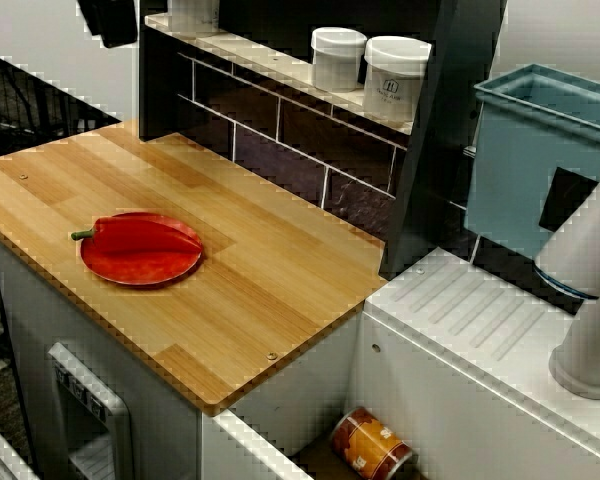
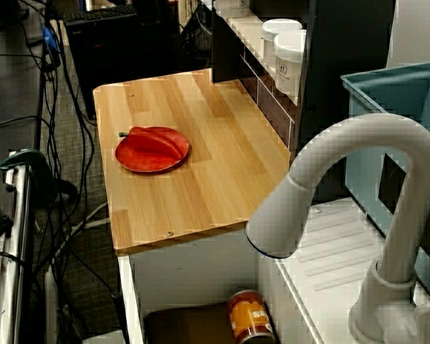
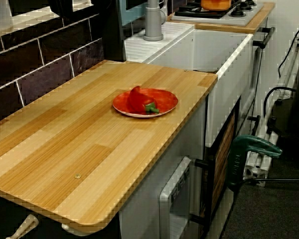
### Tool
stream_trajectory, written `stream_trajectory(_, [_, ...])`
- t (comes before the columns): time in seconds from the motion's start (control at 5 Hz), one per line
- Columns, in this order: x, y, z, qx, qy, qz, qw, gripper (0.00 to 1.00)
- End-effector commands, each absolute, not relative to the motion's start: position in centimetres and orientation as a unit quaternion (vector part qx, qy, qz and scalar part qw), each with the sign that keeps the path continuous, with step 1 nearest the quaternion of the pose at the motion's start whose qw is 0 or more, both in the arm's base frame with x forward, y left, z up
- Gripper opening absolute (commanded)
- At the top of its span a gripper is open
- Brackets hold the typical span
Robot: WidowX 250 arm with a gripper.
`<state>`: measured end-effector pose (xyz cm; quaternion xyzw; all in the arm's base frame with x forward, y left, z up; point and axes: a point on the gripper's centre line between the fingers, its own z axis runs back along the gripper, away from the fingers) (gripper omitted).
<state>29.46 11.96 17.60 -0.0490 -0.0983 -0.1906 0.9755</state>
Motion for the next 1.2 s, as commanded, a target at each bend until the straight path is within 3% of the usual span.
stream_trajectory(0.0, [25.8,5.7,16.1,-0.027,-0.1,-0.262,0.959,1.0])
stream_trajectory(0.4, [23.4,1.6,14.4,0.005,-0.063,-0.371,0.926,1.0])
stream_trajectory(1.0, [23.4,3.5,10.6,0.071,-0.05,-0.467,0.88,1.0])
